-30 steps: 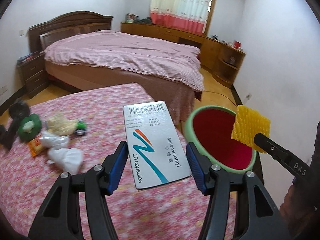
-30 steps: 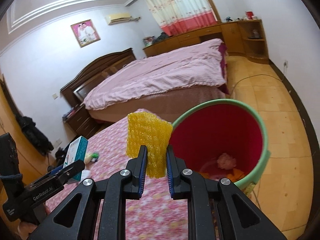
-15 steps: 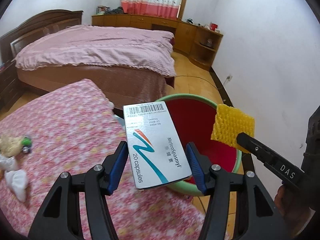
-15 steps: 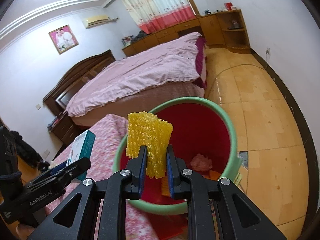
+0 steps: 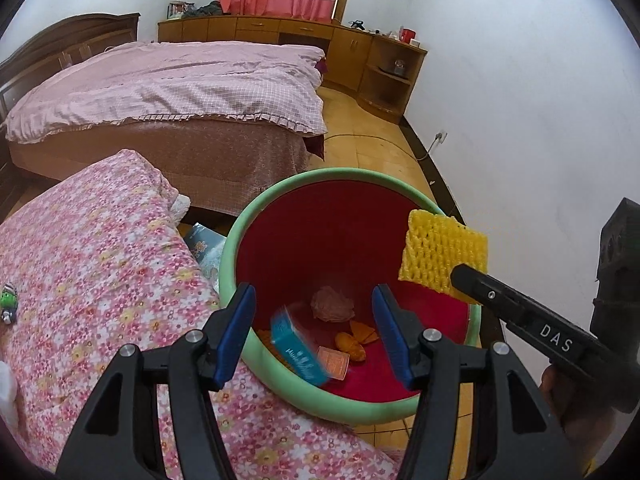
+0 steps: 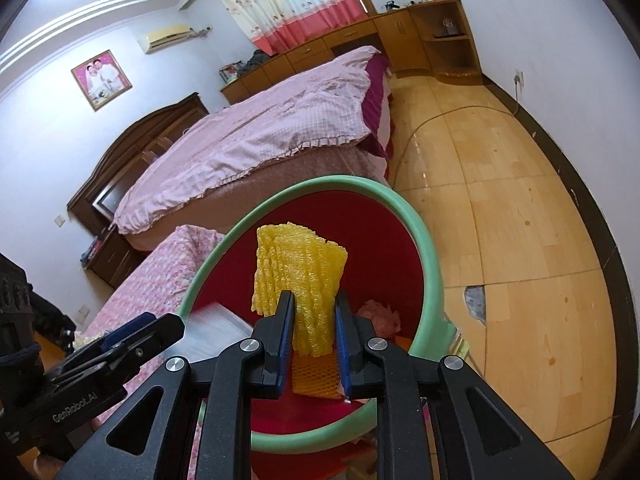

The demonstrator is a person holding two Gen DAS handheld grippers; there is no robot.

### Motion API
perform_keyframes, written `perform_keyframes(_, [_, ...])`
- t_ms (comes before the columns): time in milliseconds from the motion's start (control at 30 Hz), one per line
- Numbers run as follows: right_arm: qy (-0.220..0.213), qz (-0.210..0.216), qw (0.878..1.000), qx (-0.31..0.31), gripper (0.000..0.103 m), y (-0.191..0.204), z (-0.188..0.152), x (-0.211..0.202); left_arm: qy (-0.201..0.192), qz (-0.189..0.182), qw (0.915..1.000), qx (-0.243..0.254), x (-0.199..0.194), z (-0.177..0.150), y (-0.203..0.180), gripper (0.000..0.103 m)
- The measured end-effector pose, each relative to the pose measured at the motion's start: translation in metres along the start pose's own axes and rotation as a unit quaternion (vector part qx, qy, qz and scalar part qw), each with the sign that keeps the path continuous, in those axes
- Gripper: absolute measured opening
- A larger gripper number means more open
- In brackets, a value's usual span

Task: Collect trash
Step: 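Carry box and foam net over the red bucket and open both tools, then move both open tools back over the bed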

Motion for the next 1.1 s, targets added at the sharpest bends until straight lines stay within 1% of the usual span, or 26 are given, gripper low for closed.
perform_keyframes(133, [0.007, 0.001, 1.0, 0.002, 0.024, -0.001, -0.001, 0.004, 0.001, 0.004, 1.0, -0.005, 0.0, 0.0, 0.003, 0.06])
perform_keyframes(233, [0.012, 0.002, 1.0, 0.008, 0.031, -0.002, -0.001, 0.006, 0.0, 0.011, 0.9999, -0.01, -0.003, 0.0, 0.007, 0.06])
perform_keyframes(500, [0.012, 0.007, 1.0, 0.011, 0.033, 0.001, -0.002, 0.001, -0.006, 0.021, 0.9995, -0.024, -0.017, -0.003, 0.016, 0.06])
perform_keyframes(767, [0.003, 0.014, 1.0, 0.005, 0.035, 0.015, -0.004, -0.015, -0.021, 0.032, 0.9986, -0.038, -0.042, -0.009, 0.029, 0.06])
perform_keyframes(967, [-0.004, 0.026, 1.0, -0.008, 0.038, 0.033, -0.007, -0.027, -0.033, 0.048, 0.9967, -0.056, -0.067, -0.017, 0.045, 0.06])
perform_keyframes(1033, [-0.005, 0.03, 0.999, -0.013, 0.042, 0.041, -0.009, -0.03, -0.039, 0.055, 0.9958, -0.062, -0.076, -0.019, 0.052, 0.06])
perform_keyframes(1100, [-0.005, 0.035, 0.999, -0.018, 0.043, 0.047, -0.01, -0.033, -0.045, 0.062, 0.9947, -0.069, -0.086, -0.022, 0.059, 0.06])
Point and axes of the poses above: each gripper's, at about its wrist camera, not at the fingertips, and x roughly the way its jaws point, y to its left, z to its top, the point moved 3 cm from there along x, roughly the way its jaws point, and after that the axes turned 3 degrees about -x, right-handed, at the moved point
